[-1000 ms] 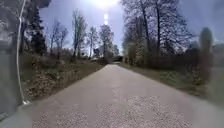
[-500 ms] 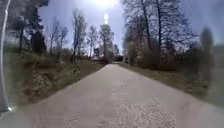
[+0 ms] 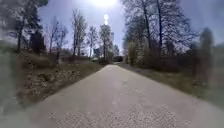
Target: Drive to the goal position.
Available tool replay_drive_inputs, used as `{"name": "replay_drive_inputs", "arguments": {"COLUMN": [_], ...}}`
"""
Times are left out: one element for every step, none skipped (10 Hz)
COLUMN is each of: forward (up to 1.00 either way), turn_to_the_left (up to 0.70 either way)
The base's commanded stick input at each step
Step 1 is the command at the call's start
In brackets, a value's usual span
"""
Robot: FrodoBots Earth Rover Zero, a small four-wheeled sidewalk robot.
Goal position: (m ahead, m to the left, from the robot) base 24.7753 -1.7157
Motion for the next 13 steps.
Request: {"name": "replay_drive_inputs", "arguments": {"forward": [0.7,0.66,0.6,0.7,0.7,0.7,0.7,0.7,0.7,0.7,0.7,0.7,0.7], "turn_to_the_left": [0.0,0.0,0.0,0.0,0.0,0.0,0.0,0.0,0.0,0.0,0.0,0.0,0.0]}}
